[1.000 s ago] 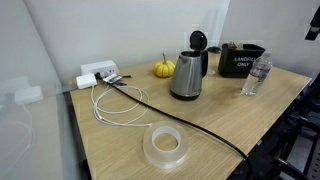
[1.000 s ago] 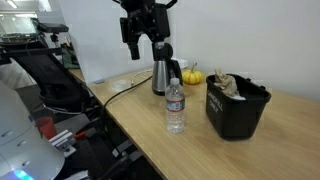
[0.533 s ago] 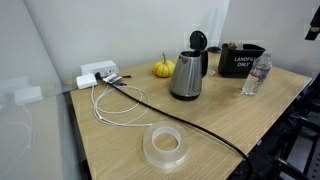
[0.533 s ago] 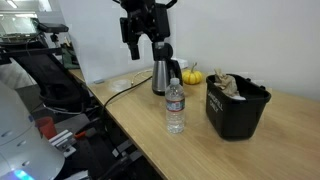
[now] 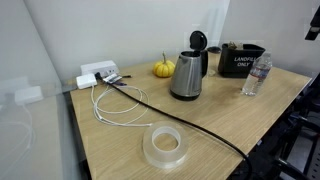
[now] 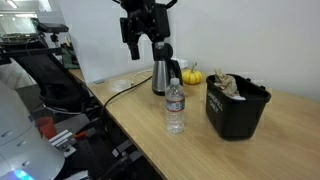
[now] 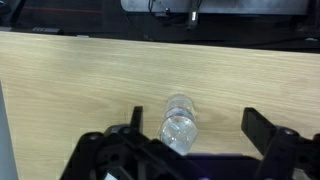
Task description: Put the brown paper in the bin on the table
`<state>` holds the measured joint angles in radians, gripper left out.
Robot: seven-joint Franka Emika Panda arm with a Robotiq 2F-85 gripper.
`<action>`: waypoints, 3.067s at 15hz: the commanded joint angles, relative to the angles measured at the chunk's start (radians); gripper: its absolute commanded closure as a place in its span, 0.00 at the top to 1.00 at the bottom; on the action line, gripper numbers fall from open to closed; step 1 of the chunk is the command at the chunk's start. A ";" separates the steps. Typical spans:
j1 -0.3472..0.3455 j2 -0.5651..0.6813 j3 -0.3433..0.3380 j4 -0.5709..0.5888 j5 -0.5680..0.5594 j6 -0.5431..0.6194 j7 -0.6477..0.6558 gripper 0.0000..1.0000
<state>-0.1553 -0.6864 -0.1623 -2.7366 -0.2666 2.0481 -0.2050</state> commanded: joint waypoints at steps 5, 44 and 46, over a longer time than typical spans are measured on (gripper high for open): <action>0.000 0.000 0.000 0.001 0.001 -0.002 0.000 1.00; -0.048 0.098 -0.033 0.173 -0.130 0.096 0.013 1.00; -0.035 0.143 -0.081 0.206 -0.115 0.199 -0.035 1.00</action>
<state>-0.1950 -0.6246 -0.1963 -2.5775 -0.3855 2.1394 -0.1802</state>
